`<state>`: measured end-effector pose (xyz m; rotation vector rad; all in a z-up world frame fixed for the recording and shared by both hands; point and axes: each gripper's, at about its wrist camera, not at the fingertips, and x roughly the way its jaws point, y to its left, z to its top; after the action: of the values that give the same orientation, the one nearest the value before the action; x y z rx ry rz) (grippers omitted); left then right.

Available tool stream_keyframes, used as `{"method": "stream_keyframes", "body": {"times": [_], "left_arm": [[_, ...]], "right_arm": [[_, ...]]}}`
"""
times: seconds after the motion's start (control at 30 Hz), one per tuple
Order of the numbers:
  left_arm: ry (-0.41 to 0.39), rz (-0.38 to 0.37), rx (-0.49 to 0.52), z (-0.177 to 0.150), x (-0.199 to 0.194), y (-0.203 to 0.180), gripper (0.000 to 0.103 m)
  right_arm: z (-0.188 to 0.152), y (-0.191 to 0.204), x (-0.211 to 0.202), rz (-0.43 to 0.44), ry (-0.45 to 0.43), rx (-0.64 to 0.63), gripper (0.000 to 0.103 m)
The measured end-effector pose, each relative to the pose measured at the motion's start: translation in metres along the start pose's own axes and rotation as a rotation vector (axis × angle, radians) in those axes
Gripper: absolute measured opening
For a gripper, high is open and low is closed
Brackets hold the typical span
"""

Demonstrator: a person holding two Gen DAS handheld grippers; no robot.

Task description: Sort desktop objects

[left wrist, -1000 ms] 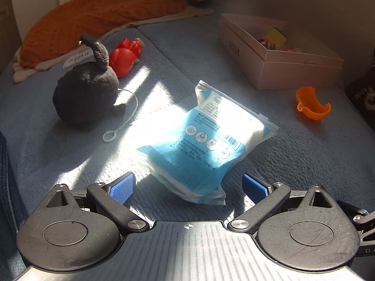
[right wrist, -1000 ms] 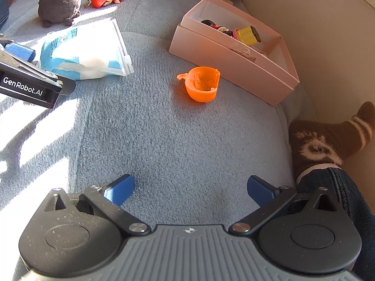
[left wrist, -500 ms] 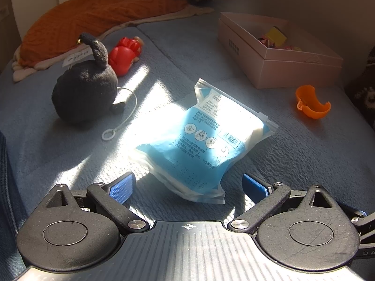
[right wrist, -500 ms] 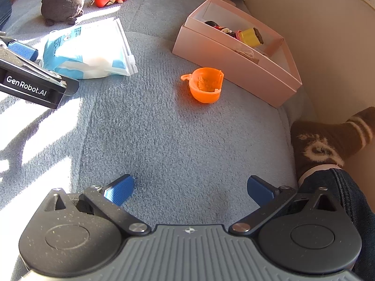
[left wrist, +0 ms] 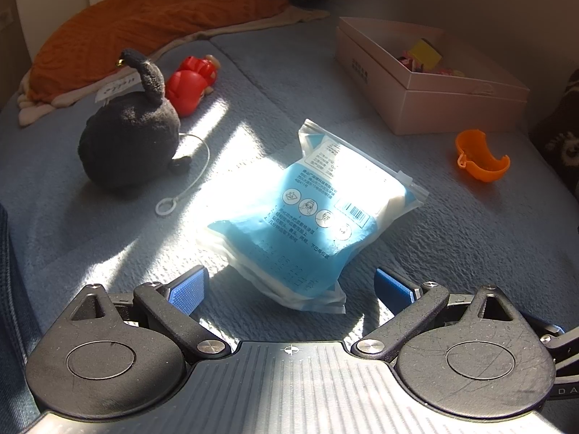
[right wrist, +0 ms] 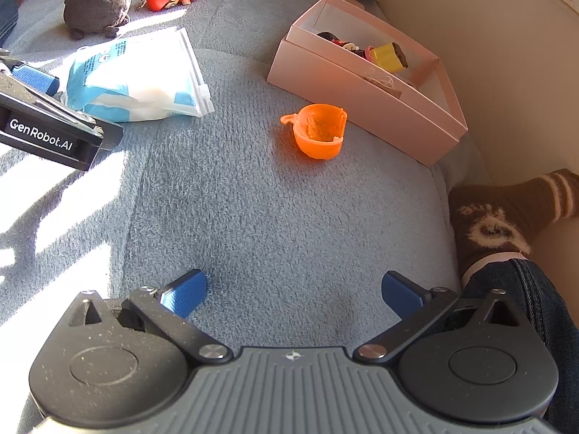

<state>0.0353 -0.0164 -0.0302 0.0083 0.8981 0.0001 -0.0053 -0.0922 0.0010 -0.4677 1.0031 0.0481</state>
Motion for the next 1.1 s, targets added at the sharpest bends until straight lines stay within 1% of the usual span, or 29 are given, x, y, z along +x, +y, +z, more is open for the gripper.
{"method": "stream_keyframes", "body": {"times": [0.53,0.6,0.73,0.8,0.83,0.87,0.93,1.03,1.1], "left_arm": [[0.001,0.002,-0.002,0.0,0.0,0.0,0.101],[0.0,0.002,-0.002,0.0,0.0,0.0,0.101],[-0.001,0.0,0.001,-0.001,0.0,-0.002,0.101],[-0.002,-0.005,-0.002,-0.001,-0.001,-0.002,0.101],[-0.003,-0.007,-0.004,-0.001,-0.002,-0.002,0.101],[-0.004,-0.009,-0.007,-0.001,-0.002,-0.002,0.101],[-0.009,-0.012,-0.014,0.001,-0.004,-0.001,0.101],[-0.008,-0.005,-0.015,0.001,-0.005,0.001,0.101],[-0.009,-0.004,-0.02,0.001,-0.006,0.002,0.101]], "right_arm": [[0.0,-0.001,0.001,0.003,-0.006,-0.004,0.103],[0.002,-0.003,-0.002,0.008,-0.028,-0.007,0.103],[0.018,-0.017,-0.013,-0.013,-0.136,0.045,0.103],[0.032,-0.029,-0.014,0.006,-0.171,0.109,0.098],[0.04,-0.035,-0.012,0.029,-0.178,0.132,0.089],[0.048,-0.039,-0.008,0.049,-0.175,0.148,0.083],[0.061,-0.042,0.001,0.059,-0.163,0.171,0.081],[0.074,-0.042,0.017,0.081,-0.161,0.172,0.079],[0.081,-0.041,0.029,0.099,-0.14,0.156,0.072]]}}
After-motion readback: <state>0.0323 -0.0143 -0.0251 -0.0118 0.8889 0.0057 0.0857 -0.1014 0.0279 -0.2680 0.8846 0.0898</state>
